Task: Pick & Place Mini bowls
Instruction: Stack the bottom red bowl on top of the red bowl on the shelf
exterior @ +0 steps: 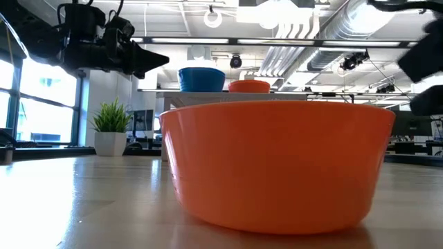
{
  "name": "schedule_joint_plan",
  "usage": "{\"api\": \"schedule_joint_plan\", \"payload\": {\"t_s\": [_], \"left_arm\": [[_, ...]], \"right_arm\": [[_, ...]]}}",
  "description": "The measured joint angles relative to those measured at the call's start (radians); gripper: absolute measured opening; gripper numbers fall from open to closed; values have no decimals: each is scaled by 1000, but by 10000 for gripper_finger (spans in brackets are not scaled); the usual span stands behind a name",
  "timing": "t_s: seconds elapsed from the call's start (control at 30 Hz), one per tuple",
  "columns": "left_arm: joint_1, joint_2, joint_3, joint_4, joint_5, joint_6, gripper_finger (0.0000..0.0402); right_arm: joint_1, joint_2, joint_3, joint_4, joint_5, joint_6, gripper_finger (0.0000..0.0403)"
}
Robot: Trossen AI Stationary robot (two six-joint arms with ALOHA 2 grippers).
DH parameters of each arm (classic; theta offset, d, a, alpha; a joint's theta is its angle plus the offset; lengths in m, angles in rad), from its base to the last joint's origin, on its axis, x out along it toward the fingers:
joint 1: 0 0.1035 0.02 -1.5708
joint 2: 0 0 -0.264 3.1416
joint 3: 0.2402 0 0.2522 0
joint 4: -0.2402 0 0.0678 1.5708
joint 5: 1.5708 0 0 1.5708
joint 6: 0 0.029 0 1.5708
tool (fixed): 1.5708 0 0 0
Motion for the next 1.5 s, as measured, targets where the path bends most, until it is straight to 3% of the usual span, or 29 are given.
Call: {"api": "schedule_joint_plan", "payload": {"t_s": [0.33,0.5,0.63,0.87,1.1,1.17,1.3,1.5], "left_arm": [[0,0,0,0,-1,11,0],[0,0,0,0,23,10,0],[-9,0,0,-1,24,8,0],[-67,0,1,-27,-1,44,0],[-140,0,2,-107,-69,87,0],[-175,0,2,-122,-106,92,0],[-258,0,2,-139,-219,153,0],[-368,0,87,-314,-339,183,0]], "right_arm": [[-293,-154,0,-63,156,11,7],[-456,-112,0,97,240,54,4],[-510,-45,0,286,234,63,6],[-515,52,0,371,251,81,11],[-484,42,0,407,313,34,67],[-470,11,0,412,321,-31,85],[-406,-87,-12,424,437,-221,100],[-331,-297,-219,667,483,-409,53]]}}
